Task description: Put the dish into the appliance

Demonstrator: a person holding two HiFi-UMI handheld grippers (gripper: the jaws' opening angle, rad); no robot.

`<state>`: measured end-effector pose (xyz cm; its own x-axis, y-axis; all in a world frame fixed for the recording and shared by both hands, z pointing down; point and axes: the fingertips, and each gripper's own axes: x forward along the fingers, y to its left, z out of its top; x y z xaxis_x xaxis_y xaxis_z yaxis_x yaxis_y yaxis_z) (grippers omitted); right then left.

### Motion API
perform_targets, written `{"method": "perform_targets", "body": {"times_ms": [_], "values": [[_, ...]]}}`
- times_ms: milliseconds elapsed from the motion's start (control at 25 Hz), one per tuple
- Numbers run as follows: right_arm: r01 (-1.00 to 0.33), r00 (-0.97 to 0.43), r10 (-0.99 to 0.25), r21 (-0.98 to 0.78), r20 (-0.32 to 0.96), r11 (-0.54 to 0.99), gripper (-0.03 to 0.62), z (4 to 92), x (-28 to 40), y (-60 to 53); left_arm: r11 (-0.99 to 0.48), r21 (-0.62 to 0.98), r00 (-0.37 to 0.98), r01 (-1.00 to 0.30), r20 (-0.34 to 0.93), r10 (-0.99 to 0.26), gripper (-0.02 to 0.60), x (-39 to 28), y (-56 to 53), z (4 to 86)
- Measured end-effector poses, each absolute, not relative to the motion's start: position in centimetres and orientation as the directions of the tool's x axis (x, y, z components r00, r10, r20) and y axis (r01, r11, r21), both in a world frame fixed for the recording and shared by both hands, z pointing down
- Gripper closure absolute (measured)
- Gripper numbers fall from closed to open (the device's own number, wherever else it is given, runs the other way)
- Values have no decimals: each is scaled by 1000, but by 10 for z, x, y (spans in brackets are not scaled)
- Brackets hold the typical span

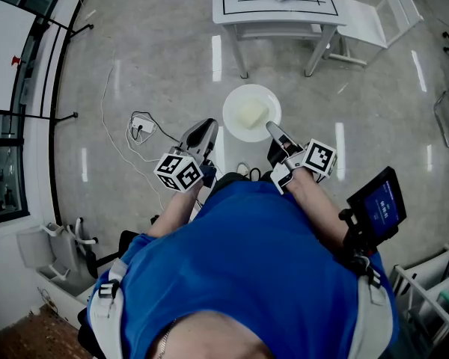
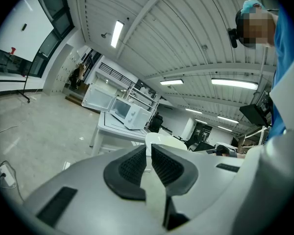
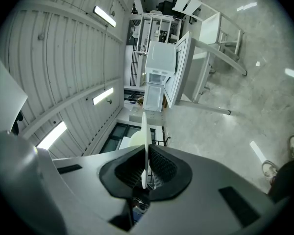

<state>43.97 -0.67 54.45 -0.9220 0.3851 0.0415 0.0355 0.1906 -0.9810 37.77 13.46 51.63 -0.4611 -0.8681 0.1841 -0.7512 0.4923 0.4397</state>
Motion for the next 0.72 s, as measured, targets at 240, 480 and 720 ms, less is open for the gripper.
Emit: {"method": "perform_targets", "body": {"times_ms": [240, 480, 720], "values": [[26, -908, 416, -980, 59, 195, 582, 554, 419, 9, 516, 444, -489, -733, 184, -853, 540, 362, 153, 525], [23, -889, 453, -979, 74, 204, 582, 554, 401, 37, 544, 446, -521, -711, 185, -833, 540, 350, 183, 523], [21, -867, 491, -977, 87, 210, 582, 560, 367, 84, 571, 444, -552, -691, 187, -813, 540, 321, 232, 527]]}}
